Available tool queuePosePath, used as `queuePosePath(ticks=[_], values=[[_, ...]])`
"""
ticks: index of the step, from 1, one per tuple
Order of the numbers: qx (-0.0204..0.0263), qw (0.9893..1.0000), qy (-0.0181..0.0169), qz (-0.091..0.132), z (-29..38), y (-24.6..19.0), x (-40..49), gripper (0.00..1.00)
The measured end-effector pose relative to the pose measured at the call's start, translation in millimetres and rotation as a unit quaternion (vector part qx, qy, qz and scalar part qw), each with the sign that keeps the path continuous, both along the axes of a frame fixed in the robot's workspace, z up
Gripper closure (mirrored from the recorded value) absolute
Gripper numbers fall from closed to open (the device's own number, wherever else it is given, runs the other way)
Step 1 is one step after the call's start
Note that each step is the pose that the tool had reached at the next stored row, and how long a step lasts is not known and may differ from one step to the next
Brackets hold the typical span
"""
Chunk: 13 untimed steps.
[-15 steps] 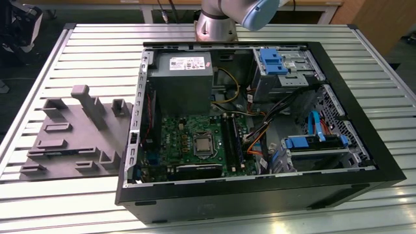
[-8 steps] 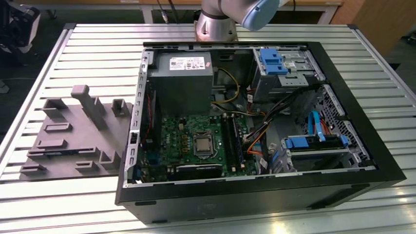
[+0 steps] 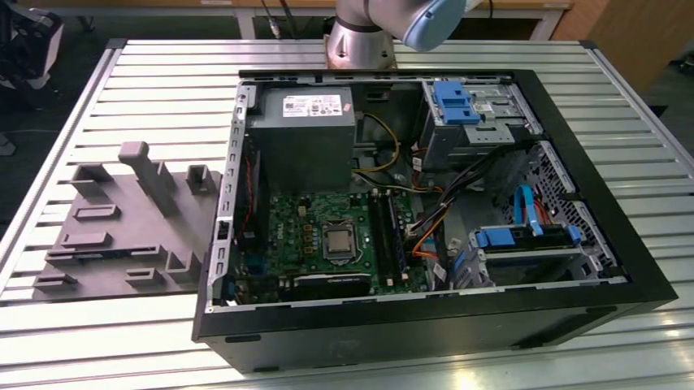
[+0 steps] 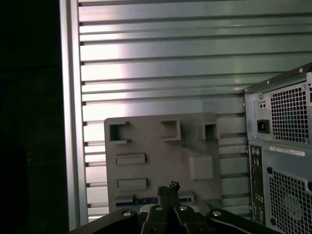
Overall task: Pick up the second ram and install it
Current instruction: 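Reach for the second ram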
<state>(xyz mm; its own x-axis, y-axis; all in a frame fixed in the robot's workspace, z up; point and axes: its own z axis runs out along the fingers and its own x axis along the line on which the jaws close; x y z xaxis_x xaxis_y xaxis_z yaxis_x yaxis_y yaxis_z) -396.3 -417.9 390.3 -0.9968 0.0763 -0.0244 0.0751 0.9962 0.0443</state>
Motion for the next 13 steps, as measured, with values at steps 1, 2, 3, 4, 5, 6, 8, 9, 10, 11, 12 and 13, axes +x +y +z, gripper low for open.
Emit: queuePosePath(ticks=[1, 2, 3, 4, 5, 6, 8, 9, 10, 11, 12, 13], values=[[0.0, 1.0, 0.0, 0.0, 0.0, -0.1, -0.3, 0.89], [0.0, 1.0, 0.0, 0.0, 0.0, -0.3, -0.7, 0.89], [0.0, 1.0, 0.0, 0.0, -0.1, -0.4, -1.1, 0.89], [0.0, 1.0, 0.0, 0.0, -0.1, -0.5, -1.5, 0.89], [0.0, 1.0, 0.0, 0.0, -0.1, -0.6, -1.9, 0.89], [0.0, 1.0, 0.0, 0.0, -0.1, -0.8, -2.3, 0.89], [0.0, 1.0, 0.0, 0.0, -0.2, -1.0, -3.0, 0.89], [0.0, 1.0, 0.0, 0.0, -0.2, -1.2, -3.4, 0.89], [0.0, 1.0, 0.0, 0.0, -0.2, -1.3, -3.8, 0.89], [0.0, 1.0, 0.0, 0.0, -0.3, -1.4, -4.2, 0.89], [0.0, 1.0, 0.0, 0.0, -0.3, -1.6, -4.5, 0.89], [0.0, 1.0, 0.0, 0.0, -0.3, -1.7, -4.9, 0.89]])
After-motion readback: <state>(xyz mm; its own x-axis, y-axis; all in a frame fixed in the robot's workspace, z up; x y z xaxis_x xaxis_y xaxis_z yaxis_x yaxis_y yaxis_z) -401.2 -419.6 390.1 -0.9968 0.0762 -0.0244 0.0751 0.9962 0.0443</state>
